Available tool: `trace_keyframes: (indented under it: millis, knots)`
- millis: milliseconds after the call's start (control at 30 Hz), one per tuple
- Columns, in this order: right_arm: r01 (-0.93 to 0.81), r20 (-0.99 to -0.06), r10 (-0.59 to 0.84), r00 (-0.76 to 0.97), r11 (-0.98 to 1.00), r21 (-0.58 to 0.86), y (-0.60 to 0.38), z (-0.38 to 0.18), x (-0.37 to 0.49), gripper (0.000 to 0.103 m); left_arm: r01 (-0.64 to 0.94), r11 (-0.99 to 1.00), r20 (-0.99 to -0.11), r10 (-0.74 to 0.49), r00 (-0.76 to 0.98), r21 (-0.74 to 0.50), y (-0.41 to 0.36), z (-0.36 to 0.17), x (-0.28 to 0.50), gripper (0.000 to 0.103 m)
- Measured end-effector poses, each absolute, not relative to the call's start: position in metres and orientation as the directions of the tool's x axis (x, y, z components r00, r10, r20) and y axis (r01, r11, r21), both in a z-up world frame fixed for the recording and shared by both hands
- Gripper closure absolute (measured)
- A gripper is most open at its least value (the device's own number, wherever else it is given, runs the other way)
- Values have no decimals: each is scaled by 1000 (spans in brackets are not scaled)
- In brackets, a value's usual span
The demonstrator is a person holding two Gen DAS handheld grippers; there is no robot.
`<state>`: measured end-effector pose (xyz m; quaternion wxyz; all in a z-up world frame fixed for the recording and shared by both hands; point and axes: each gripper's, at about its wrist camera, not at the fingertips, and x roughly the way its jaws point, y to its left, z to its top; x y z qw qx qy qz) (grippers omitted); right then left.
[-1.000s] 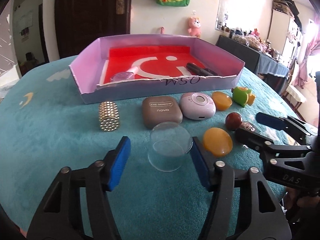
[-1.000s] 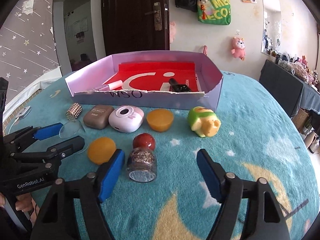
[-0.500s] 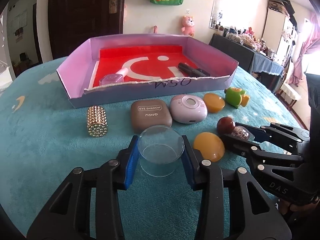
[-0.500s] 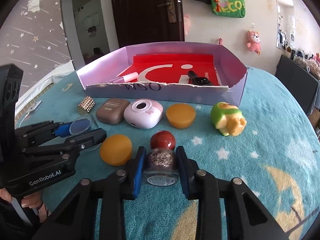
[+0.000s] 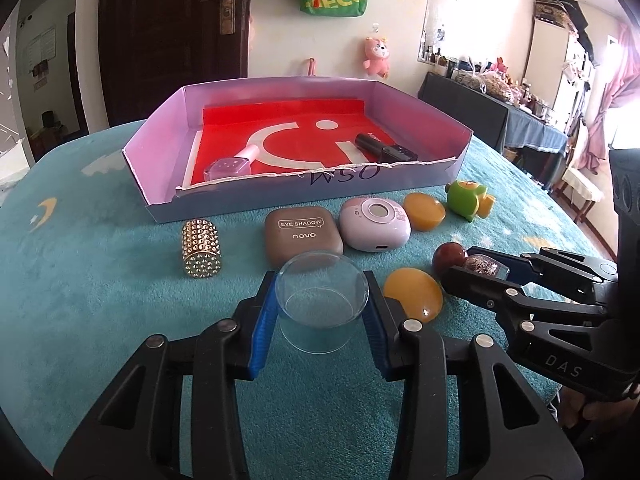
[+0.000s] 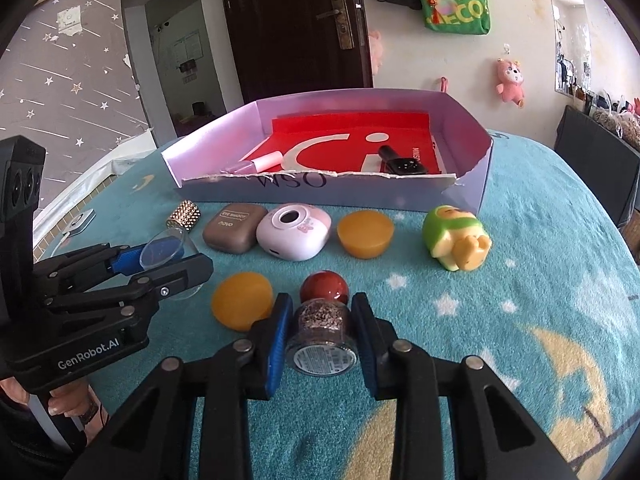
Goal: Organize rigid objects
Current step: 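Grasp the clear glass cup with the left tool while the right tool grasps the red-capped glitter jar, then carry the cup and jar into the pink box and open both tools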
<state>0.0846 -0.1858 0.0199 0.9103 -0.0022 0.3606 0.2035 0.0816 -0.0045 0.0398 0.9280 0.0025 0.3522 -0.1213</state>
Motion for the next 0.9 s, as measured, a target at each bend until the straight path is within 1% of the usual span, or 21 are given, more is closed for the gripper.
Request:
trace_keyframes:
  millis: [400,667,800,833,867,900]
  knots:
    - [-386,-632,388,671,910,148,-187,35,88,70,232,969,-644,-229,730,-82,-4,48,84,65]
    - [-385,-658,381,649,911,148,-188,26,86,70,235,970,-674,-215,707,-62,-4,36,80,65]
    - [-385,-674,379,634,911,151,-188,19,84,70,234,968,-682,-230,694,-89,0,29,78,64]
    - [-385,-677,382,630,910,155,-188,17,84,70,236,968,-679,-233,697,-90,1,29,77,63]
    - [-383,-673,382,633,910,157,-188,17,83,70,240,966,-678,-238,695,-93,1,29,77,58]
    - [-382,-672,382,634,911,157,-189,16,83,70,242,966,-679,-242,694,-97,1,29,77,49]
